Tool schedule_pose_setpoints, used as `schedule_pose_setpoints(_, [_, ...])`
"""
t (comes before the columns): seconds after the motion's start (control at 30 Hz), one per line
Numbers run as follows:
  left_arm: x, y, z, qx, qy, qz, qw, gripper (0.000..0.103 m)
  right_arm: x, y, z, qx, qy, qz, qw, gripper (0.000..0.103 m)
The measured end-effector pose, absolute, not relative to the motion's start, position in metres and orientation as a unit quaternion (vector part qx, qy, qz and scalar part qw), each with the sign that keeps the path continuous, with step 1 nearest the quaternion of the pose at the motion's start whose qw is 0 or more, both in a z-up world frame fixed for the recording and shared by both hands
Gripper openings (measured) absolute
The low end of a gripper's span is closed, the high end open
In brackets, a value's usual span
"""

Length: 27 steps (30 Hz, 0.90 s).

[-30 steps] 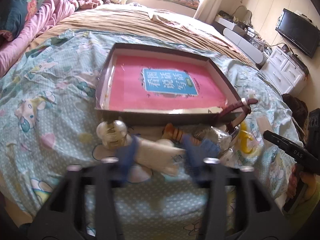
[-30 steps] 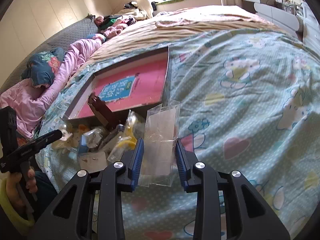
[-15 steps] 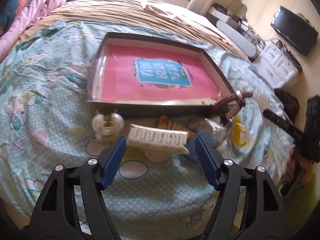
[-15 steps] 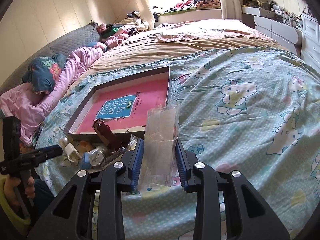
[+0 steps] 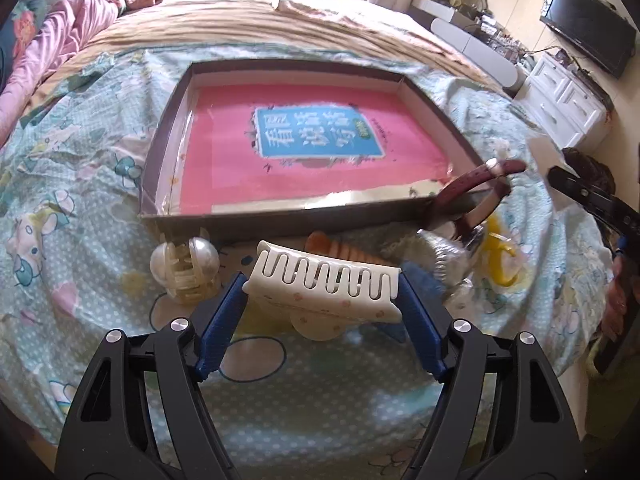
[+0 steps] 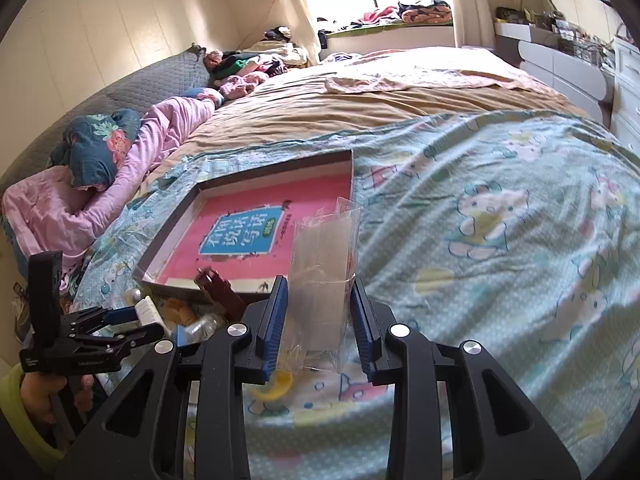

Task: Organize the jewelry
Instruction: 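Place the hair clip in the pink tray with left tool while right tool drops the sleeve there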

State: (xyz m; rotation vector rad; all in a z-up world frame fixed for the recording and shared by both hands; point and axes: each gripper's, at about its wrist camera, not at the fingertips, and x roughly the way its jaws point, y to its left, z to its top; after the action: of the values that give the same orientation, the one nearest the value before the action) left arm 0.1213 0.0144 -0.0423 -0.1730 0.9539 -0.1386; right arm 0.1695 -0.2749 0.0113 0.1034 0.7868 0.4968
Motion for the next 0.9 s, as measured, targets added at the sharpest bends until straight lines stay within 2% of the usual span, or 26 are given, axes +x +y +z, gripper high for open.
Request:
schedule_pose_setpoints(0.37, [0.166, 0.030, -0.004, -0.102, 0.410, -0.038, 0.906, 0.067, 0.211, -0.245, 0.017, 0.016, 0.370, 0.261, 0.891, 0.030])
schedule_pose_setpoints(0.9, [0.207, 0.055, -0.033, -0.120, 0.418, -0.004, 0.900, 0.068, 0.261, -0.209, -0.029, 0.008, 0.437, 0.282, 0.854, 0.030])
